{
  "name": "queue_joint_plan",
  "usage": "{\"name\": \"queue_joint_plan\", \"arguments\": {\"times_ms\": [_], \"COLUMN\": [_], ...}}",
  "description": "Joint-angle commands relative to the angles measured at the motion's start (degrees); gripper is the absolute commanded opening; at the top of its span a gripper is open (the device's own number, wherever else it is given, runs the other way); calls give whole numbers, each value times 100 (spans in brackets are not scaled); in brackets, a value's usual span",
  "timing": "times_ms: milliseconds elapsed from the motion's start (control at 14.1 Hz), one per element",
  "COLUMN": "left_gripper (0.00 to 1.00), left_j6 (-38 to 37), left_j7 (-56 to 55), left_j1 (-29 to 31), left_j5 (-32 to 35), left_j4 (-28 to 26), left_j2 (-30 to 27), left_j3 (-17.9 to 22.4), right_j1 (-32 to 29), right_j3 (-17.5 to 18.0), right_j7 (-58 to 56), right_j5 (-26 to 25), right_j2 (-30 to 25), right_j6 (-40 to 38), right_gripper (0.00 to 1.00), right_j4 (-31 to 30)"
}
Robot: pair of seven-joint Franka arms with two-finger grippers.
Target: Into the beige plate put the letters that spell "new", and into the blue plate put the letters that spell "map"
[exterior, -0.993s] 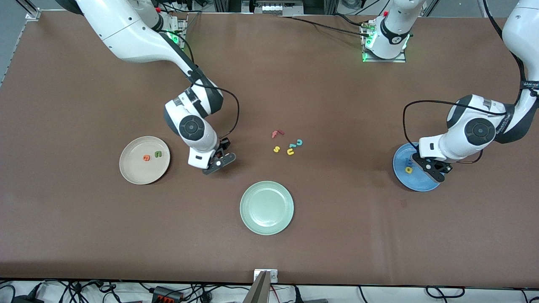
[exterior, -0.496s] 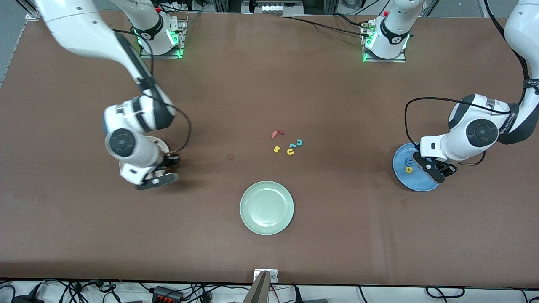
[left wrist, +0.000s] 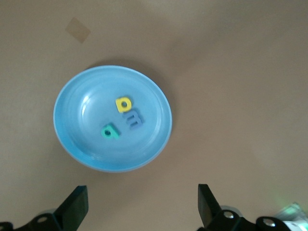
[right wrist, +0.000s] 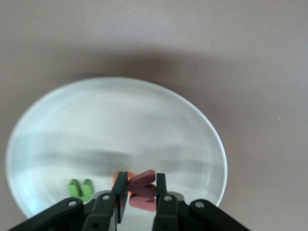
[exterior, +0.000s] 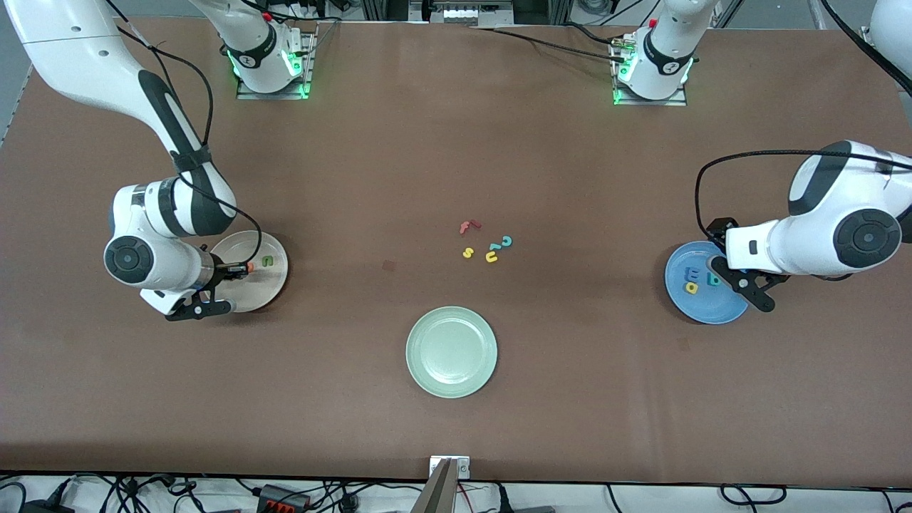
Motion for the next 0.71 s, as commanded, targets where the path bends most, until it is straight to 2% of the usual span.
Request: {"name": "queue_joint_plan", "arguments": {"times_ms": [0,71,142,213,355,426,567,638], "left_gripper": [100,100,100,100,100,100,100,100], "left_j6": [-997,-1165,-1314,-1359,-1430,-1422,-1387,-1369], "left_j7": [-493,-643,-801,-916,-1031,-1040,-1145,-1154], "left_j1": [-474,-562,-589,-642,-651,-782,-1596,-1948], "left_j5": [-243,-410,-568,-665,-971,-1322,-2139,-2421], "left_j4": [777,953,1103,1156,1183,1183,1183,1174], "left_j2": [11,2,2,-41,-173,-382,-979,-1165], "left_j3": [42,42,59,68,164,496,1801,2304], "right_j1": [-230,-274,-292,-283,-248,-257,-248,-248], "right_j3": [104,104,104,104,122,131,131,122], "right_j7": [-83,-83,-40,-4,48,110,154,154], "right_j5": [-74,-74,-65,-56,32,67,234,243], "right_j2": [-14,30,39,13,-345,-539,-804,-848], "right_j6": [-19,8,8,-36,-141,-229,-596,-999], "right_gripper": [28,35,86,100,100,100,100,100], "right_j4": [-87,-87,-43,-17,106,202,606,886]}}
